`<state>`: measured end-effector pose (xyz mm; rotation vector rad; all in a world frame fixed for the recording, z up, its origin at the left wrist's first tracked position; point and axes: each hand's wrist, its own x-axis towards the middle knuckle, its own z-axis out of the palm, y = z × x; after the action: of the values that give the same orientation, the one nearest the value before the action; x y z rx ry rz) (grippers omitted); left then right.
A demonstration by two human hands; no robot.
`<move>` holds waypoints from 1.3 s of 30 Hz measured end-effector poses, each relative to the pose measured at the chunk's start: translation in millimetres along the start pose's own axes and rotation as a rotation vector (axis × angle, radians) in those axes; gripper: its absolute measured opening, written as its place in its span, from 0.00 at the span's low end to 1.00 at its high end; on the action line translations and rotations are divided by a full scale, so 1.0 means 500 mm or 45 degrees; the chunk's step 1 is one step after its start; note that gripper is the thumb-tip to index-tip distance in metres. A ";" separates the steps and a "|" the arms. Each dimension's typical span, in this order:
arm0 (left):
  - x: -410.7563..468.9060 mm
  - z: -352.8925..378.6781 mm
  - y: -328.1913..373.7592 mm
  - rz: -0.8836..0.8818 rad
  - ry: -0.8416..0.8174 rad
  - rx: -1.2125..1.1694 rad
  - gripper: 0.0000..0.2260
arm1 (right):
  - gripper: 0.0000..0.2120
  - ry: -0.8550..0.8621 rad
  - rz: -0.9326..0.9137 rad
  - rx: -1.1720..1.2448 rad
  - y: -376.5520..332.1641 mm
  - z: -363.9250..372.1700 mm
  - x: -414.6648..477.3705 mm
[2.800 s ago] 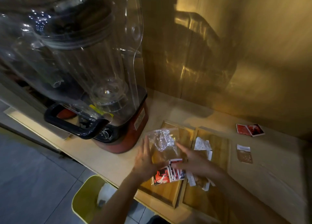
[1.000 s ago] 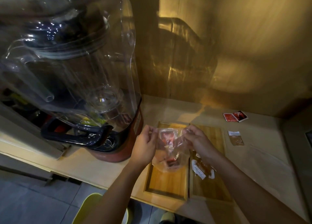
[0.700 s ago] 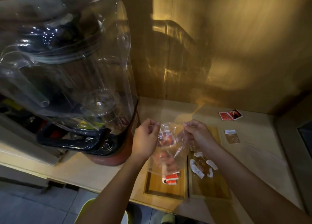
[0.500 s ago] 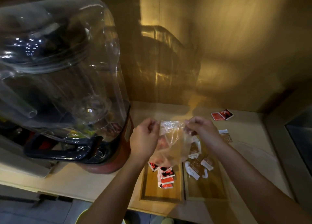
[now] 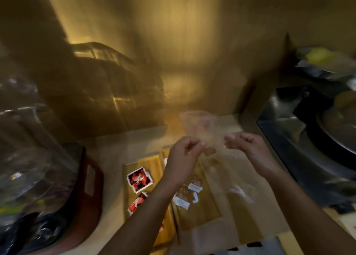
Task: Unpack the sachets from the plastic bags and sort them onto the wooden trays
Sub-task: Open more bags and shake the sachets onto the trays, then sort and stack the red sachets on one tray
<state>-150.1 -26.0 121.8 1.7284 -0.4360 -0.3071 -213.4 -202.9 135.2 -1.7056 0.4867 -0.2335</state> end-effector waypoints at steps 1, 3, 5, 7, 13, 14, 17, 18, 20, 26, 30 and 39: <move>0.003 0.021 -0.009 -0.013 -0.050 0.016 0.07 | 0.11 0.020 0.051 -0.041 0.020 -0.017 -0.007; 0.009 0.062 -0.037 -0.078 -0.157 0.098 0.05 | 0.11 0.066 0.110 -0.198 0.071 -0.046 -0.019; 0.007 0.101 -0.073 -0.161 -0.306 0.230 0.13 | 0.10 0.048 0.108 -0.448 0.134 -0.066 -0.026; -0.001 0.135 -0.103 -0.208 -0.451 0.378 0.20 | 0.15 -0.030 0.199 -0.676 0.194 -0.079 -0.033; -0.015 0.198 -0.173 -0.222 -0.888 0.796 0.31 | 0.10 -0.321 0.405 -0.913 0.269 -0.098 -0.056; -0.012 0.202 -0.182 -0.221 -0.910 0.823 0.33 | 0.11 -0.372 0.416 -0.936 0.269 -0.103 -0.049; 0.007 0.194 -0.152 -0.239 -0.949 0.866 0.23 | 0.11 -0.532 0.388 -1.050 0.254 -0.116 -0.017; 0.014 0.190 -0.149 -0.251 -0.949 0.884 0.18 | 0.12 -0.578 0.373 -1.073 0.244 -0.117 -0.003; 0.037 0.182 -0.154 -0.282 -0.979 0.857 0.16 | 0.15 -0.633 0.366 -1.074 0.223 -0.116 0.026; 0.109 0.159 -0.137 -0.365 -1.032 0.750 0.23 | 0.12 -0.523 0.416 -0.789 0.176 -0.092 0.141; 0.172 0.132 -0.155 -0.394 -0.988 0.620 0.19 | 0.05 -0.544 0.403 -0.712 0.155 -0.066 0.231; 0.296 0.134 -0.217 -0.365 -0.256 0.883 0.07 | 0.10 -0.215 0.336 -0.615 0.191 0.004 0.425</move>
<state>-33.9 -133.5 7.2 2.4589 -0.4715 -0.5885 -41.5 -307.6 17.4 -2.0805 0.6722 0.2381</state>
